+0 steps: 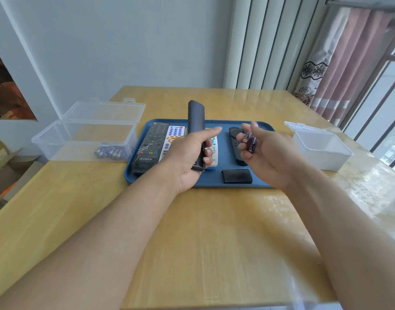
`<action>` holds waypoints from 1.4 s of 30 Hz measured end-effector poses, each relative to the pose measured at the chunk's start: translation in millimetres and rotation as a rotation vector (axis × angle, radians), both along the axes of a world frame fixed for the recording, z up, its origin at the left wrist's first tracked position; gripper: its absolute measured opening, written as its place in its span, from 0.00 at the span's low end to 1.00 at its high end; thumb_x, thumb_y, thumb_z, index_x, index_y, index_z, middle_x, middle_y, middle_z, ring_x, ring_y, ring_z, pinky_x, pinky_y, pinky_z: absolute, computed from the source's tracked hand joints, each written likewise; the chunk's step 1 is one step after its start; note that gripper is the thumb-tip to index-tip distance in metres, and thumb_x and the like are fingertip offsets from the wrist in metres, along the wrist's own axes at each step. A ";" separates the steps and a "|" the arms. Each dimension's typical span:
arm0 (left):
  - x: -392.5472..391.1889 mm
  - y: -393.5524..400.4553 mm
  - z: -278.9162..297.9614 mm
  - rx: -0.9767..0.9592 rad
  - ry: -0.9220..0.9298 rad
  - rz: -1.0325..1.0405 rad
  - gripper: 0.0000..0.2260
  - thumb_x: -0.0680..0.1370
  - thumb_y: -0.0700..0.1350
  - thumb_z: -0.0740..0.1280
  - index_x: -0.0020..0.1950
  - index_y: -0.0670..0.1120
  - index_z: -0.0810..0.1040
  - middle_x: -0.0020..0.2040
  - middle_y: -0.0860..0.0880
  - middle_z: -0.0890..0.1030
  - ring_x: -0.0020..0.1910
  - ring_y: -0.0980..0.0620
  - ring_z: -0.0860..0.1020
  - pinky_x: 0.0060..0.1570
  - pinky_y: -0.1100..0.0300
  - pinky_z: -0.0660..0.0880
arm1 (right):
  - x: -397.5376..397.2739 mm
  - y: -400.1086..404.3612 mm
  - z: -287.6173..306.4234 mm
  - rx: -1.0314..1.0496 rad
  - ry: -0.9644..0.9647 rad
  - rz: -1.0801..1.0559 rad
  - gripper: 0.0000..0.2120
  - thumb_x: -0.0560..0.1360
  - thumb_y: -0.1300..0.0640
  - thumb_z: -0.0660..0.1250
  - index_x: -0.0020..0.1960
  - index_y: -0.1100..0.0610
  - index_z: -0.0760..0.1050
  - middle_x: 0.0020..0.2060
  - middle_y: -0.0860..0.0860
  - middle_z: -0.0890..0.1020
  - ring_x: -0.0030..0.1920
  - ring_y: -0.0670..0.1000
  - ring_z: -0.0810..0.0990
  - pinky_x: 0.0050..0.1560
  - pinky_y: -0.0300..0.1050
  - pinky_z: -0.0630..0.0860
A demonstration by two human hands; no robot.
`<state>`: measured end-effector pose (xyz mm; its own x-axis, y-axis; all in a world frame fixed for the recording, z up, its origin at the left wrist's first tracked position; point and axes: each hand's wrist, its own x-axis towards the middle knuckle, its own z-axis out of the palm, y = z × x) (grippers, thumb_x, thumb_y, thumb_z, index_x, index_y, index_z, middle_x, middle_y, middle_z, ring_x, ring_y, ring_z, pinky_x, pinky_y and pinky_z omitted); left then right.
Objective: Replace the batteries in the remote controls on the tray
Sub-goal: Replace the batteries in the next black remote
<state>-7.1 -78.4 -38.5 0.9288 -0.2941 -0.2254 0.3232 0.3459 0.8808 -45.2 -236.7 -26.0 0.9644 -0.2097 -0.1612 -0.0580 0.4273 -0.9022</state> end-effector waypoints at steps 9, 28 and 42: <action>0.4 4.7 5.2 -0.048 -0.082 0.216 0.11 0.85 0.51 0.61 0.55 0.43 0.76 0.34 0.46 0.79 0.25 0.53 0.71 0.23 0.62 0.67 | 1.1 2.7 -10.0 -0.476 -0.025 0.150 0.12 0.82 0.67 0.60 0.64 0.58 0.73 0.43 0.53 0.82 0.43 0.49 0.80 0.42 0.40 0.73; 77.5 225.6 39.8 0.263 -0.344 0.895 0.09 0.83 0.51 0.60 0.44 0.52 0.72 0.34 0.50 0.82 0.29 0.52 0.76 0.40 0.57 0.75 | 128.9 229.8 66.7 -1.780 -0.497 0.702 0.13 0.74 0.61 0.75 0.57 0.50 0.83 0.42 0.45 0.81 0.46 0.47 0.77 0.43 0.39 0.70; 79.6 248.7 27.6 0.201 -0.227 0.792 0.07 0.84 0.47 0.61 0.48 0.47 0.75 0.37 0.45 0.79 0.33 0.49 0.76 0.37 0.52 0.84 | 157.7 289.0 34.9 -2.147 -0.523 0.956 0.18 0.77 0.65 0.62 0.56 0.48 0.84 0.46 0.49 0.82 0.42 0.51 0.74 0.40 0.43 0.70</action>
<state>72.5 170.3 -10.9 0.8724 0.4886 0.0130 -0.1404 0.2252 0.9641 112.4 52.2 8.9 0.7280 0.6485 -0.2224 0.6813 -0.7204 0.1298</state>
